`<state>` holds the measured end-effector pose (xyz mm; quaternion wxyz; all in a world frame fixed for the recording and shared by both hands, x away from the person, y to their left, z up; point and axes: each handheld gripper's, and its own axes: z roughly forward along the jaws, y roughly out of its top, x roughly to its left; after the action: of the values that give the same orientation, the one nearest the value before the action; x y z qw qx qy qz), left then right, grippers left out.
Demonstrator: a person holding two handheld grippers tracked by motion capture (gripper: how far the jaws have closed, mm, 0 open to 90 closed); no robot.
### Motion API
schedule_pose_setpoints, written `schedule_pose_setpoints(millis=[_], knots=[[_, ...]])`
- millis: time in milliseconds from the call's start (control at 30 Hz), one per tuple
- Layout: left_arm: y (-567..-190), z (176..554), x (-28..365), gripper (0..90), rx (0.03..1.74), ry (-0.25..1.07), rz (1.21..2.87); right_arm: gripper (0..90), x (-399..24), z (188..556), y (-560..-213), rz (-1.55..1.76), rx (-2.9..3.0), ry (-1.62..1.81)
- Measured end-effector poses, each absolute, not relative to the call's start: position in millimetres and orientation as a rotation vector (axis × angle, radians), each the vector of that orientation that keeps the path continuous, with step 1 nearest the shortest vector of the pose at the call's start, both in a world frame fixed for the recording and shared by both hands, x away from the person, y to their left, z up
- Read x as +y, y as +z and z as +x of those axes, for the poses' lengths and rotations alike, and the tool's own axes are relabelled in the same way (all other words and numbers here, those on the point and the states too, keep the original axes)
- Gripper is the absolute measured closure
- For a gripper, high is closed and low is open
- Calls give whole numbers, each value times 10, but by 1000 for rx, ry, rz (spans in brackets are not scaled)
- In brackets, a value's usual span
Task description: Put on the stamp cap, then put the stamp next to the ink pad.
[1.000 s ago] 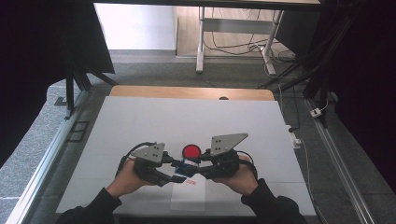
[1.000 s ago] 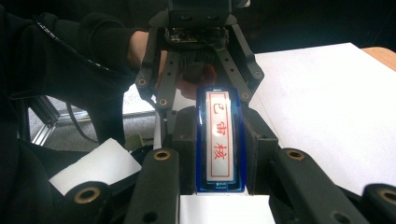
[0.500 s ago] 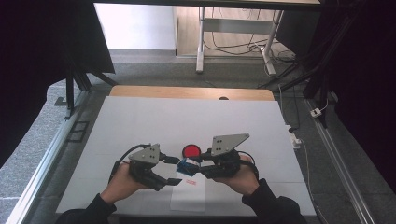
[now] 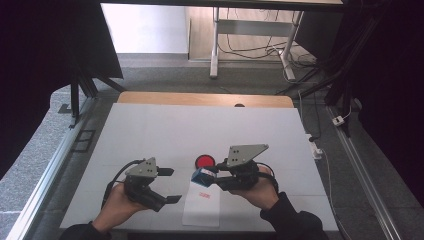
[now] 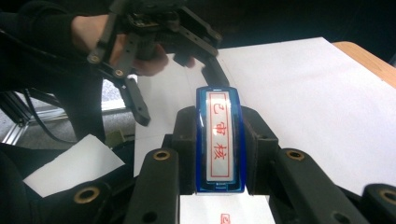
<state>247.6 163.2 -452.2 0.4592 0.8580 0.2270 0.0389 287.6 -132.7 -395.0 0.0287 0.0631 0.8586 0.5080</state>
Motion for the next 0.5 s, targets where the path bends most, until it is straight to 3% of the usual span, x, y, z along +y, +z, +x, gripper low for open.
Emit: schedule_pose_setpoints(millis=[500], knots=[[-4605,2317,1898,22,760,162,2102,711,-1366,2932,-3970,297,2664,1498]])
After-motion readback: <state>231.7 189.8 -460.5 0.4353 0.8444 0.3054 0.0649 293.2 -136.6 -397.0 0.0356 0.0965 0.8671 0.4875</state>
